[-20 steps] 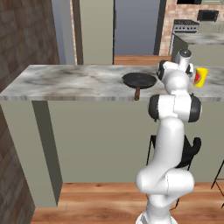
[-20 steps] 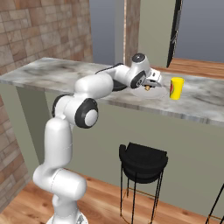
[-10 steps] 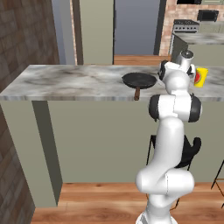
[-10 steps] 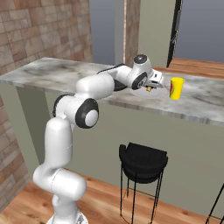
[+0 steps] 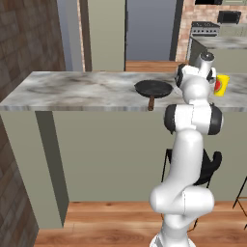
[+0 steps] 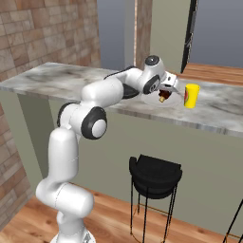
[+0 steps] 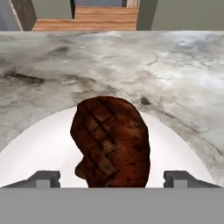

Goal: Pick up the pan with the steak in it and place it on the dining table. Then place the steak on the plate.

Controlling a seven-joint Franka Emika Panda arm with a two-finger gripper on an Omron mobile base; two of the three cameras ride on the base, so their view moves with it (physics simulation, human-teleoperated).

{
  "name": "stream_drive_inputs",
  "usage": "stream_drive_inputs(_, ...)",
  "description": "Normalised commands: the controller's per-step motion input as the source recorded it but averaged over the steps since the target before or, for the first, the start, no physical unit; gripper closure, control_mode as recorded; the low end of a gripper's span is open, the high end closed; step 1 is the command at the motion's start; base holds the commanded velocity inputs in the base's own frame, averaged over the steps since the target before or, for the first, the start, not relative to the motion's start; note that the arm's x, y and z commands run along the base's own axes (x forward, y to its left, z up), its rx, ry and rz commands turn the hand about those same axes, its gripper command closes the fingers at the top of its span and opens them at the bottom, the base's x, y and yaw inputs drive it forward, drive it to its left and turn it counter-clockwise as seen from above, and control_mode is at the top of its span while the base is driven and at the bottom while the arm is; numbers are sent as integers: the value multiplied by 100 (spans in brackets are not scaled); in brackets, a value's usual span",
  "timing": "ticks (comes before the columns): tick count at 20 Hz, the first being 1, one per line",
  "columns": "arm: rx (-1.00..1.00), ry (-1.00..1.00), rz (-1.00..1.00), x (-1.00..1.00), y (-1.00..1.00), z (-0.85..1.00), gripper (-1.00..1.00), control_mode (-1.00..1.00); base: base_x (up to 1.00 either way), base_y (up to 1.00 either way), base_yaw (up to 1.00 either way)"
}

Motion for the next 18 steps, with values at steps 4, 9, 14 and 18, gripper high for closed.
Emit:
stream_drive_inputs(4, 0, 0, -1, 0, 0, 55, -100, -100, 0, 0, 0)
stream_drive_inputs(9, 0, 0, 0, -24, 0, 66, -100, -100, 0, 0, 0)
stream_drive_inputs(14, 0, -1, 10, -76, 0, 40, -100, -100, 0, 0, 0)
stream_drive_inputs(18, -2, -7, 12, -82, 15, 29, -100, -100, 0, 0, 0)
